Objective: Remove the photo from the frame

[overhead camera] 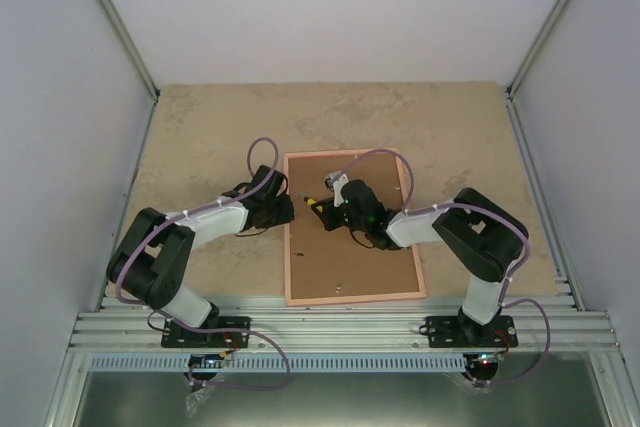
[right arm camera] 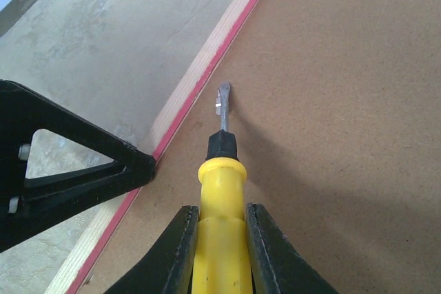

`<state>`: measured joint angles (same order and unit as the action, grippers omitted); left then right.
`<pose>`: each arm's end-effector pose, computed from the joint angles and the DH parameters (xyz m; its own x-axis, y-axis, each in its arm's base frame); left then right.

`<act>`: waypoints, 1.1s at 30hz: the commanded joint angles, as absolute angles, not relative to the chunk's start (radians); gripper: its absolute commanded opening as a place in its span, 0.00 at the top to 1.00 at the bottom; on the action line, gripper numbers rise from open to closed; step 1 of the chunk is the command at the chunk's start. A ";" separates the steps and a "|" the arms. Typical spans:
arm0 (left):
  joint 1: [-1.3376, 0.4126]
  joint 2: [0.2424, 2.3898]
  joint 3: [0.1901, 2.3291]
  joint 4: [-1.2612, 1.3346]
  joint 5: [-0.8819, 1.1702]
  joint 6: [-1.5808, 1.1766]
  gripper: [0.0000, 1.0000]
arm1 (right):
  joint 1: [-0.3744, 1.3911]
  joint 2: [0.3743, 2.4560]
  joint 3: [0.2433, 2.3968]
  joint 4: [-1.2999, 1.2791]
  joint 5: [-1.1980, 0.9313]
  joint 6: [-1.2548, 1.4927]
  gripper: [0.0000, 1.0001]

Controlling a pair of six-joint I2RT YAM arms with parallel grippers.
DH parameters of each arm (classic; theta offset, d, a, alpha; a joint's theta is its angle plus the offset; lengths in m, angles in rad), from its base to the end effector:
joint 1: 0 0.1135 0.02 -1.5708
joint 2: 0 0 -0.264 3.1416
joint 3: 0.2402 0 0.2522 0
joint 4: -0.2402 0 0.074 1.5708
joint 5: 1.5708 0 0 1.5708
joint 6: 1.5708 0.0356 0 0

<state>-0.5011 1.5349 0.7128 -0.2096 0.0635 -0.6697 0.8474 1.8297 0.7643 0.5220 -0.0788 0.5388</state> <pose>0.2422 -0.1353 0.1447 -0.9054 -0.2104 -0.3687 -0.0689 0.9299 -0.3614 0.2312 0.2660 0.1268 -0.7001 -0.0200 -0.7138 -0.5040 0.7219 0.4741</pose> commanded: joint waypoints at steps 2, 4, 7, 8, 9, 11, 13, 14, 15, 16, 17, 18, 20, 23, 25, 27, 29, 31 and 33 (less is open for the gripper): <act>-0.501 1.529 0.709 -0.231 0.071 -0.690 0.88 | 0.847 1.805 0.772 0.459 -0.102 0.524 1.00; -0.501 1.528 0.709 -0.233 0.068 -0.691 0.88 | 0.846 1.786 0.768 0.458 -0.096 0.520 0.99; -0.502 1.524 0.707 -0.233 0.067 -0.697 0.88 | 0.843 1.741 0.762 0.448 -0.078 0.507 1.00; -0.502 1.521 0.706 -0.235 0.064 -0.697 0.88 | 0.842 1.723 0.759 0.444 -0.072 0.501 1.00; -0.502 1.519 0.705 -0.236 0.063 -0.699 0.88 | 0.838 1.704 0.757 0.438 -0.066 0.493 1.00; -0.502 1.510 0.702 -0.237 0.055 -0.709 0.88 | 0.831 1.667 0.754 0.421 -0.053 0.479 0.99; -0.502 1.492 0.695 -0.238 0.045 -0.726 0.88 | 0.824 1.632 0.748 0.402 -0.034 0.459 1.00; -0.502 1.486 0.689 -0.238 0.037 -0.739 0.89 | 0.819 1.616 0.744 0.391 -0.023 0.450 0.99; -0.500 1.470 0.683 -0.236 0.028 -0.753 0.90 | 0.818 1.592 0.739 0.380 -0.011 0.437 1.00; -0.501 1.456 0.674 -0.232 0.022 -0.770 0.90 | 0.815 1.573 0.730 0.372 0.002 0.427 1.00; -0.502 1.441 0.657 -0.222 0.017 -0.790 0.90 | 0.814 1.557 0.722 0.367 0.025 0.417 1.00; -0.502 1.428 0.644 -0.209 0.017 -0.809 0.90 | 0.811 1.540 0.713 0.363 0.038 0.410 1.00; -0.501 1.400 0.620 -0.192 0.008 -0.854 0.92 | 0.802 1.509 0.693 0.358 0.055 0.400 1.00; -0.501 1.355 0.580 -0.169 0.005 -0.936 0.92 | 0.782 1.467 0.658 0.358 0.066 0.397 0.99; -0.502 1.318 0.543 -0.141 0.004 -1.001 0.92 | 0.769 1.444 0.638 0.360 0.066 0.399 1.00; -0.504 1.272 0.496 -0.109 0.005 -1.072 0.91 | 0.759 1.425 0.624 0.360 0.063 0.400 1.00; -0.509 1.227 0.455 -0.080 0.005 -1.140 0.90 | 0.751 1.408 0.617 0.359 0.058 0.400 0.99; -0.528 1.191 0.431 -0.071 -0.025 -1.193 0.88 | 0.746 1.390 0.611 0.360 0.054 0.400 0.99; -0.562 1.165 0.408 -0.058 -0.044 -1.252 0.87 | 0.742 1.381 0.605 0.362 0.052 0.402 0.99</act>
<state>-0.5190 1.2247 0.4335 -0.1753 -0.0193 -1.0599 0.7483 1.4166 0.6186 0.3542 0.0395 0.4145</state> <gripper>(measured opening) 0.156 0.175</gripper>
